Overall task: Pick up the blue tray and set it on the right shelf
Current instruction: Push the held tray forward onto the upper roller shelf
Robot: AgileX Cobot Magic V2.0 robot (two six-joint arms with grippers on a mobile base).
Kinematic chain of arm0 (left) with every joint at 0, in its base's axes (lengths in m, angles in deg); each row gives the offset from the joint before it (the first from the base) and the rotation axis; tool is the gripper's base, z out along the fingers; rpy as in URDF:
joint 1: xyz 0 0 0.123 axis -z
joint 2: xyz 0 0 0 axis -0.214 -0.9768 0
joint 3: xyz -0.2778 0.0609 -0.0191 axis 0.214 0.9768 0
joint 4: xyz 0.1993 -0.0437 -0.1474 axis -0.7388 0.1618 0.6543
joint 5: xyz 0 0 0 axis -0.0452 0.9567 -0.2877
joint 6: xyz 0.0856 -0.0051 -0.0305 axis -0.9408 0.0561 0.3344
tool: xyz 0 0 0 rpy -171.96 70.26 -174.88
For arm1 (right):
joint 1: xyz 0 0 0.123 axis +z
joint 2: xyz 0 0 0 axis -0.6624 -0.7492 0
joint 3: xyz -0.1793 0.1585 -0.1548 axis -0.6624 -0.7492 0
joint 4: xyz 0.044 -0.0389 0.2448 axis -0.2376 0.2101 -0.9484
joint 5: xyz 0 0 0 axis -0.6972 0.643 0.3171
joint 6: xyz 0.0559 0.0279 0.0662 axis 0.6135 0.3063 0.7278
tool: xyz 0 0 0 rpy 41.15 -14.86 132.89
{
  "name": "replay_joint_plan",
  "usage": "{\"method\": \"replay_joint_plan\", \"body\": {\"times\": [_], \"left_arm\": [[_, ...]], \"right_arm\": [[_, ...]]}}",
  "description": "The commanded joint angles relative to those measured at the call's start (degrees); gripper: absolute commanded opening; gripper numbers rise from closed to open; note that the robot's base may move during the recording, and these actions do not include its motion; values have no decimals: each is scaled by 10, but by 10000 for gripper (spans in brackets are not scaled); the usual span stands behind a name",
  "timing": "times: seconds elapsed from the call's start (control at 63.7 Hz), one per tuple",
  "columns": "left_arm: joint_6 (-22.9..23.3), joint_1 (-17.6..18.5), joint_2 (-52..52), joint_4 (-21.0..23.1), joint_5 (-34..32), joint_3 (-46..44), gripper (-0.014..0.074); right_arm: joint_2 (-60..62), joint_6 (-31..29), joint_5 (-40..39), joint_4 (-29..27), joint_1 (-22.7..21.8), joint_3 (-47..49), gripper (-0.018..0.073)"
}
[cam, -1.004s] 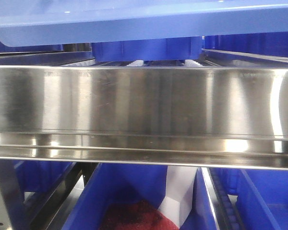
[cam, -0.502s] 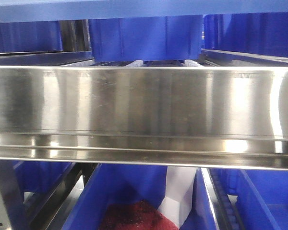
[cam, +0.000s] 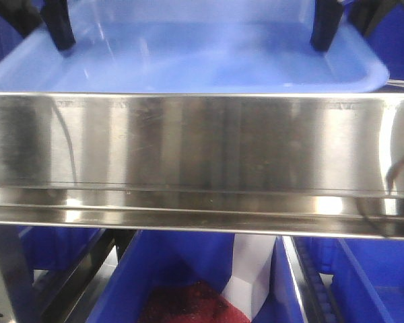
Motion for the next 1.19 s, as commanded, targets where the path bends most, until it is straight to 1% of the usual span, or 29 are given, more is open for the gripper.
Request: {"method": "replay_joint_plan", "body": {"times": [0.0, 0.047, 0.078, 0.173, 0.188, 0.235, 0.251, 0.298, 0.361, 0.471, 0.659, 0.753, 0.832, 0.879, 0.942, 1.004, 1.051, 1.083, 1.177], "left_arm": [[-6, 5, 20, 17, -33, -22, 46], [-7, 5, 17, 17, -31, -23, 111], [-7, 5, 16, 17, -30, -23, 163], [-17, 5, 15, 17, -31, -24, 329], [-17, 5, 15, 17, -31, -24, 367], [-18, 5, 15, 11, -31, -24, 435], [-18, 5, 15, 11, -31, -24, 445], [-26, 5, 15, 6, -28, -24, 501], [-34, 5, 15, -1, -23, -24, 530], [-33, 5, 17, -11, -17, -24, 527], [-33, 5, 52, -20, -17, -24, 525], [-33, 15, 91, -20, -27, -23, 488], [-33, 31, 138, -22, -51, -11, 410], [-33, 40, 170, -32, -72, 6, 359], [-33, 53, 213, -37, -96, 40, 268], [-33, 63, 258, -37, -123, 72, 196], [-33, 69, 294, -37, -144, 115, 136], [-33, 70, 326, -37, -164, 151, 76], [-33, 70, 411, -32, -214, 250, -30]], "right_arm": [[18, -18, -32, -27, 5, 21, 114], [17, -18, -34, -27, 5, 21, 187], [17, -19, -36, -27, 5, 21, 251], [17, -19, -43, -26, 5, 21, 481], [17, -19, -43, -25, 5, 21, 537], [17, -19, -43, -17, 5, 21, 636], [17, -19, -43, -16, 5, 21, 648], [17, -19, -43, -10, 5, 21, 634], [18, -19, -43, 0, 5, 21, 631], [22, -19, -42, 16, 5, 21, 632], [58, -20, -46, 18, 5, 21, 630], [94, -25, -45, 18, 6, 18, 582], [128, -43, -48, 18, 8, 6, 484], [154, -52, -50, 18, 8, -4, 412], [190, -59, -56, 18, 8, -28, 283], [230, -71, -65, 18, 8, -51, 183], [262, -80, -75, 18, 8, -75, 106], [286, -90, -86, 18, 8, -99, 53], [357, -110, -119, 18, 8, -167, 55]]}}
